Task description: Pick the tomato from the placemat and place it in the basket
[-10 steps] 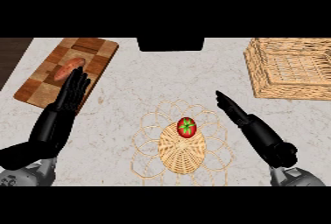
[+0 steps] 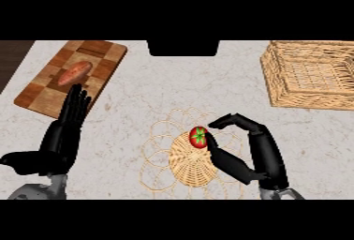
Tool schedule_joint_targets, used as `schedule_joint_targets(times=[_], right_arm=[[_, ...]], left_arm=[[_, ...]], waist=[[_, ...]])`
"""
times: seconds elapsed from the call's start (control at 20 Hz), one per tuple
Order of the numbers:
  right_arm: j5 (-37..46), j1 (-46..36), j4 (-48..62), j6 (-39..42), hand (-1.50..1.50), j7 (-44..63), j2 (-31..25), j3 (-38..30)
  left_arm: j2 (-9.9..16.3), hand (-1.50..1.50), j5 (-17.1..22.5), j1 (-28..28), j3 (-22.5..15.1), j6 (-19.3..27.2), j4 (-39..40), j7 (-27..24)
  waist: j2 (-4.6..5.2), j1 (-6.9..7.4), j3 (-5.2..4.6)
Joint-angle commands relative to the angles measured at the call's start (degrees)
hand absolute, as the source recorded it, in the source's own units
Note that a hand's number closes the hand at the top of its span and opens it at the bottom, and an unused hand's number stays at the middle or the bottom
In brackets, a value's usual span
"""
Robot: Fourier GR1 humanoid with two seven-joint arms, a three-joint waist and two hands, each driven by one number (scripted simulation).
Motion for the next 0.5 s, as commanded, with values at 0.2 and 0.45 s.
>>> schedule_joint_targets(times=[0.2, 0.45], right_arm=[[24.0, -2.3, 11.6, -27.8, -1.50, 13.0, 9.0, 8.9], [39.9, -1.9, 16.4, -24.4, -1.50, 28.2, 9.1, 1.7]], left_arm=[[-2.2, 0.00, -0.1, 1.0, -0.4, 1.9, 0.8, 1.2], [-0.7, 0.00, 0.3, 1.7, 0.8, 2.4, -0.2, 2.9]], waist=[[0.07, 0.26, -0.26], [-0.65, -2.13, -0.78]])
